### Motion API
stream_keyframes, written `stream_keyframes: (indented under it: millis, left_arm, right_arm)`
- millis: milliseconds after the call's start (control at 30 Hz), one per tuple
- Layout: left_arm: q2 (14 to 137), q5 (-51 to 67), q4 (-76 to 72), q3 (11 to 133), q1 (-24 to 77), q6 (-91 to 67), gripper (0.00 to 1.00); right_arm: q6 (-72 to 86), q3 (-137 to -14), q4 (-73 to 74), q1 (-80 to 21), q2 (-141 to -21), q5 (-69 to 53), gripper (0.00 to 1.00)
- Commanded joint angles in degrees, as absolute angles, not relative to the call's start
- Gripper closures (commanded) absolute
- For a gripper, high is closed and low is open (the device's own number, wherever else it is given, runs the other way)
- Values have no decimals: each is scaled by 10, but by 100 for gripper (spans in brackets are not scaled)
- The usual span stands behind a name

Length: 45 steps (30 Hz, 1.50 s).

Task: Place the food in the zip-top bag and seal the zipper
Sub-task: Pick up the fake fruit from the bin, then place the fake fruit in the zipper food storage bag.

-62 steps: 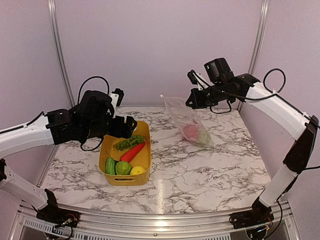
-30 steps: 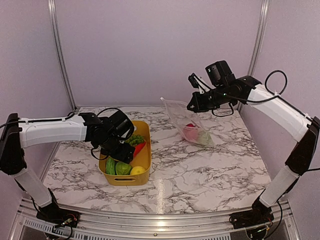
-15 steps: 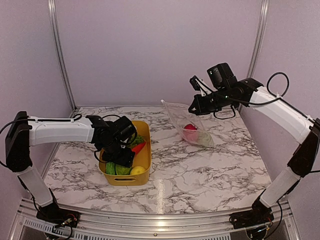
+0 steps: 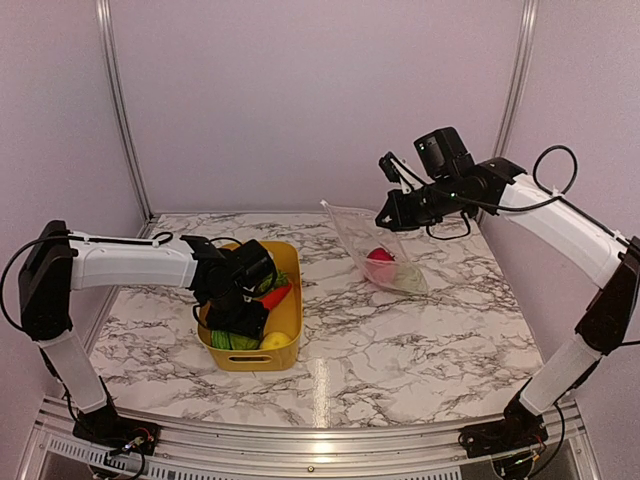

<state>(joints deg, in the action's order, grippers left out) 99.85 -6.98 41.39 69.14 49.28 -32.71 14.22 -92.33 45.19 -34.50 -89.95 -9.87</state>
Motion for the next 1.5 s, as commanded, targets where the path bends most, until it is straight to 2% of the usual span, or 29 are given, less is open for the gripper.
stream_keyframes:
  millis: [0,233,433,867,1167,1467]
  left_arm:
    - [1018,-60,434,682,490,-331,28]
    - [1013,-52,442,689,490,-328,36]
    - [986,-72,473,730,490,-320,39]
    - [968,-92,501,922,490,-310,46]
    - [902,-79,320,925,491,-315,52]
    - [782,-15,11,767,497,-313,55]
  right_arm:
    - [156,-916,437,-340,-880,-103,100]
    - [163,-902,429,-340,-872,-107,100]
    - [163,-900,432,-340,-868,-105,100]
    - [152,-947,454,-341,-891,-107,100]
    - [160,-948,447,-341,-892,-115,100]
    - [166,-952,448,-342,-891,-120,100]
